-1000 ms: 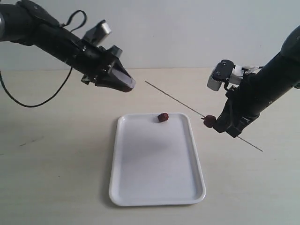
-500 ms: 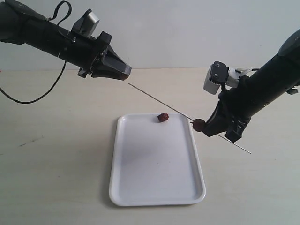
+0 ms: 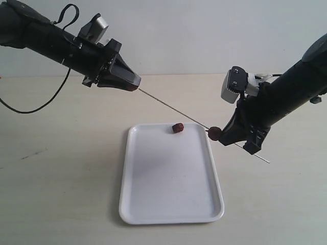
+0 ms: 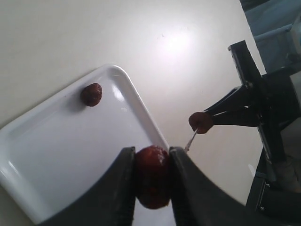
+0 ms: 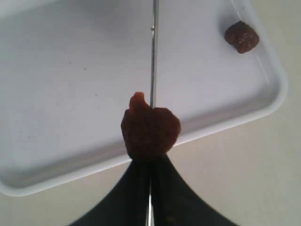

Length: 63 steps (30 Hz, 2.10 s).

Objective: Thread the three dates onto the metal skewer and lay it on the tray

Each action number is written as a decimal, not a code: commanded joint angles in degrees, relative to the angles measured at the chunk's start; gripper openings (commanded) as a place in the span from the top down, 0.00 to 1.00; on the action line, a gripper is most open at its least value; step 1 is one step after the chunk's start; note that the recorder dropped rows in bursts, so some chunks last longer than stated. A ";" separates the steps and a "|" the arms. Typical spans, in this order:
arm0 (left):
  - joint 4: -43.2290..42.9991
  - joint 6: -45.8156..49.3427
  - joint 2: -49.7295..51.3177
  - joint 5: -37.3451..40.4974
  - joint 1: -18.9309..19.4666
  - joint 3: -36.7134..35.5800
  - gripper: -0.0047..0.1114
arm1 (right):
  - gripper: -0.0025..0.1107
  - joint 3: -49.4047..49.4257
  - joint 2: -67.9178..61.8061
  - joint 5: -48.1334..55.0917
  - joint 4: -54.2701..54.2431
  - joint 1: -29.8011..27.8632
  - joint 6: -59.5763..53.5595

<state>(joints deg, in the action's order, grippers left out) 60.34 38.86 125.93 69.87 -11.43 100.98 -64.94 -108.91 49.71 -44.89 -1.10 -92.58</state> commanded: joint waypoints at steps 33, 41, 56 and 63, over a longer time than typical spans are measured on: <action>1.63 -0.35 -2.02 0.09 -1.70 0.29 0.75 | 0.98 0.01 0.16 -3.13 -0.51 -0.59 0.68; 0.07 -0.79 -3.98 0.09 -1.70 0.29 0.75 | 0.98 0.01 0.16 -2.88 -0.79 -1.64 1.28; 0.43 1.13 -3.43 0.09 -1.70 -0.67 0.75 | 0.98 0.01 0.16 0.94 -2.75 -1.64 -0.20; 0.49 1.13 -3.43 0.09 -1.70 -0.67 0.75 | 0.98 0.01 0.16 1.78 -3.07 -1.64 -0.76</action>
<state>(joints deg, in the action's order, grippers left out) 60.04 39.60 122.56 69.96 -12.82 100.42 -64.94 -108.91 50.56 -47.03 -2.41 -92.51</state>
